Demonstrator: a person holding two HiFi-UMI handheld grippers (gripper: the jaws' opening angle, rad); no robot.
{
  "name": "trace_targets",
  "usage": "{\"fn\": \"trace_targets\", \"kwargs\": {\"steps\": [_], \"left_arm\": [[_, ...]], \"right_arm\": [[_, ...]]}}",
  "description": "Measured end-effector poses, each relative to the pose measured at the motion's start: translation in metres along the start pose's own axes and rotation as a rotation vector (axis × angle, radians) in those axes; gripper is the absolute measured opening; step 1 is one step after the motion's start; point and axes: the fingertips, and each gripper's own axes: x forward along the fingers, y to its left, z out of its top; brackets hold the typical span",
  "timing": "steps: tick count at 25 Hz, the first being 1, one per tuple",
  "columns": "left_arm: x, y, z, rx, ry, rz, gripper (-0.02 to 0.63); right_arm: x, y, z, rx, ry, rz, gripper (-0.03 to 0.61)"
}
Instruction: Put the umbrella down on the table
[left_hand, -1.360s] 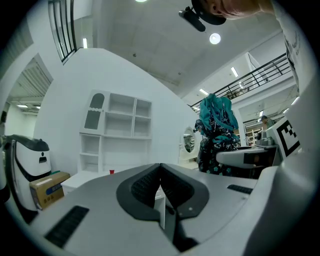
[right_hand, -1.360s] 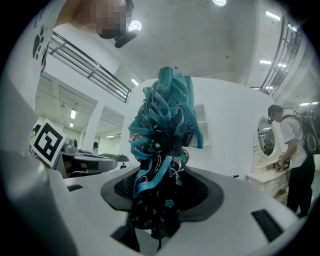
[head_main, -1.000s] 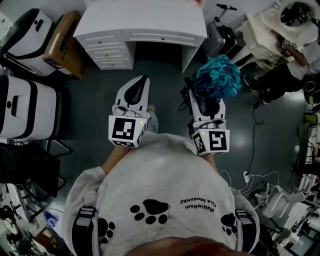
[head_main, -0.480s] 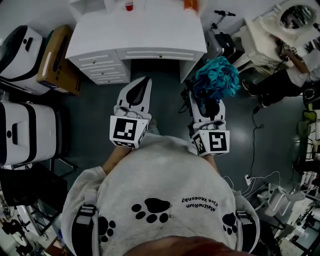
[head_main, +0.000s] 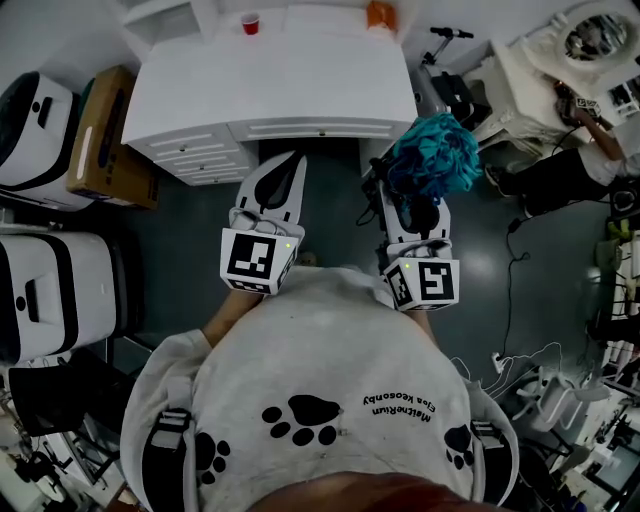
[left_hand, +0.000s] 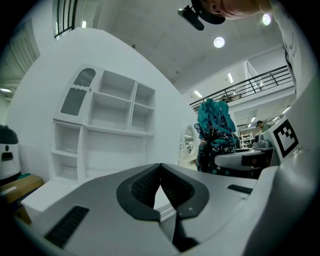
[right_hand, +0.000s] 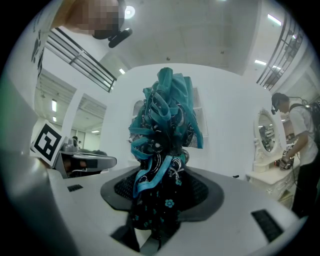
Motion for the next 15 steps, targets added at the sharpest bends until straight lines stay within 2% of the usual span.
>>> {"fn": "trace_targets", "kwargs": {"steps": [15], "left_arm": [[0.032, 0.024, -0.012, -0.018, 0.015, -0.008, 0.018]], "right_arm": [[0.041, -0.010, -0.011, 0.013, 0.010, 0.000, 0.236]]}}
